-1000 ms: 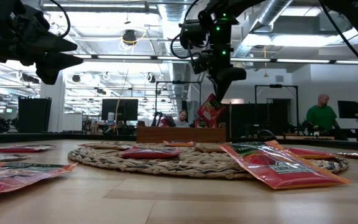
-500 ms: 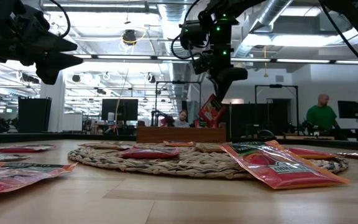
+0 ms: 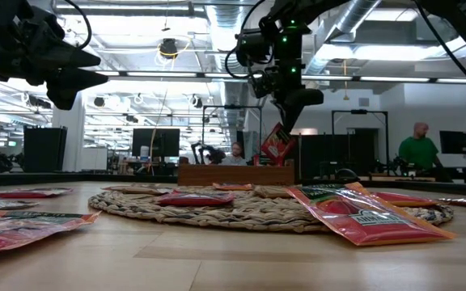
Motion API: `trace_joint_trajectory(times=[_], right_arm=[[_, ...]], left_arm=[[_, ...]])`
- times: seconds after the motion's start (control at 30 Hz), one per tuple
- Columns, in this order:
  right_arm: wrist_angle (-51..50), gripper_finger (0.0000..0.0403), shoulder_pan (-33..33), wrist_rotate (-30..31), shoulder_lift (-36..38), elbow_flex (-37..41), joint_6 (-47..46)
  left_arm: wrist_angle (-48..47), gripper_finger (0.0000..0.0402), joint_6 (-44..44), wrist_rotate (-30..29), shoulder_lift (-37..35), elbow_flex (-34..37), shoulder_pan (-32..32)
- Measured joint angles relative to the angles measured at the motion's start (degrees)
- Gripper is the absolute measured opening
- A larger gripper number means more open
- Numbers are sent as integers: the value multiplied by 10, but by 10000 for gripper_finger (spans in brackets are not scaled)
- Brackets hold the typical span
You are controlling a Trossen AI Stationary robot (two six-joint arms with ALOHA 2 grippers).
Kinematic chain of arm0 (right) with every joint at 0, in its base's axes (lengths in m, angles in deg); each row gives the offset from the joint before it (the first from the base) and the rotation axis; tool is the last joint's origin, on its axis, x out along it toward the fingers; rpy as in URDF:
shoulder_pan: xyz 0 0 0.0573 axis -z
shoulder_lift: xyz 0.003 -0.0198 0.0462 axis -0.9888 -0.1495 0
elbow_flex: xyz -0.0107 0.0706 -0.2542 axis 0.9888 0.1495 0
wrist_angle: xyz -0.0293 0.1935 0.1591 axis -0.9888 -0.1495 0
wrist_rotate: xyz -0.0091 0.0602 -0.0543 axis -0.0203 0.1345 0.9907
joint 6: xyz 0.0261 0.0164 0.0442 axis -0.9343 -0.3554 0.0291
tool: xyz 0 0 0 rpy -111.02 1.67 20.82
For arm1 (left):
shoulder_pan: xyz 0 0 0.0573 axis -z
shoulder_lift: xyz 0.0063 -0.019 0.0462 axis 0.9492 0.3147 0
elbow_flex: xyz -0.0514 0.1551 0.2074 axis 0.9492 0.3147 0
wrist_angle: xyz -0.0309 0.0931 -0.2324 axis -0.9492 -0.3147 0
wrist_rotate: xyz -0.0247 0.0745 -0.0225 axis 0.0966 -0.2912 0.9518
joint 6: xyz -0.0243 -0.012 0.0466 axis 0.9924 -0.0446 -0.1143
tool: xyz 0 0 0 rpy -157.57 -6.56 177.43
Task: Pick & Place Tea
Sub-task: Put the red tea bag into the right section of the brown wooden organizer
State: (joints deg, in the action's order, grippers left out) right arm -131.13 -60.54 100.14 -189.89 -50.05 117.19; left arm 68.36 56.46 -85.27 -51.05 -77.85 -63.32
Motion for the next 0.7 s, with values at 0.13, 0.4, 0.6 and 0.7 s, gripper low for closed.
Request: trace_joint_trajectory(times=[0.13, 0.4, 0.6, 0.7], right_arm=[[0, 0, 0, 0, 0, 0, 0], [17, 0, 0, 0, 0, 0, 5], [12, 0, 0, 0, 0, 0, 4], [14, 0, -1, 0, 0, 0, 4]], left_arm=[[0, 185, 0, 0, 0, 0, 0], [0, 185, 0, 0, 0, 0, 0], [0, 185, 0, 0, 0, 0, 0], [0, 185, 0, 0, 0, 0, 0]])
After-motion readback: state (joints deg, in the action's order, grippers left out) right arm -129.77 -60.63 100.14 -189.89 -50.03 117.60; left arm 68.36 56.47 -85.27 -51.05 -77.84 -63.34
